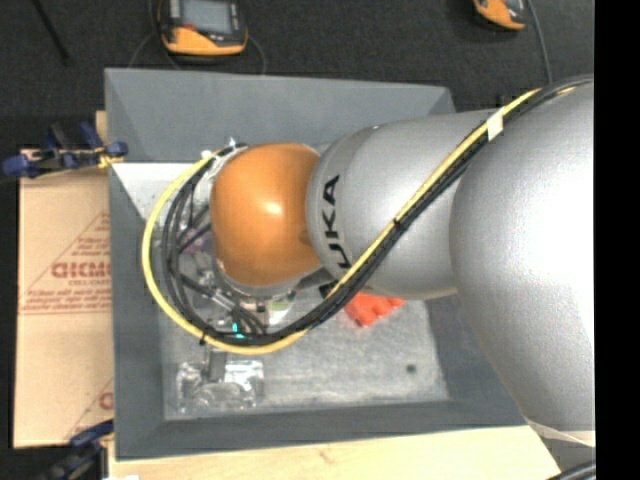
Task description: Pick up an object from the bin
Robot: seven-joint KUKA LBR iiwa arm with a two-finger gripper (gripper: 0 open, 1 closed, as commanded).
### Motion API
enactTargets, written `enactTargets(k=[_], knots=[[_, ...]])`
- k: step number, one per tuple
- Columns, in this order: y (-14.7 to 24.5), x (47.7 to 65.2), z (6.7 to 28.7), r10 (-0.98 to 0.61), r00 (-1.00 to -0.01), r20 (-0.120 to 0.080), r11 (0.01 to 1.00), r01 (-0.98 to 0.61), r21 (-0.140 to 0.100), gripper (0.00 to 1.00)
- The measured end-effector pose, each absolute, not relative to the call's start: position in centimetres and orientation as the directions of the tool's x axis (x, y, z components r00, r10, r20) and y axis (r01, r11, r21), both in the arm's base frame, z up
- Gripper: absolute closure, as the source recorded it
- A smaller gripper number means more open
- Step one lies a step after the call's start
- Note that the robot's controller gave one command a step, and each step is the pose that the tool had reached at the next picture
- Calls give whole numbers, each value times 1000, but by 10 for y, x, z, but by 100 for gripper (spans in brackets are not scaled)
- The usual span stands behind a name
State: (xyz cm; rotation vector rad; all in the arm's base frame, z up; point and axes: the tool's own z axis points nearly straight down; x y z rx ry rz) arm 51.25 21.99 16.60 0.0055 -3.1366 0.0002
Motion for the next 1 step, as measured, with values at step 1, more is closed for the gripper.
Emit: enactTargets(k=[1], knots=[[191,495,76,-357,-934,4,934,-357,7,0]])
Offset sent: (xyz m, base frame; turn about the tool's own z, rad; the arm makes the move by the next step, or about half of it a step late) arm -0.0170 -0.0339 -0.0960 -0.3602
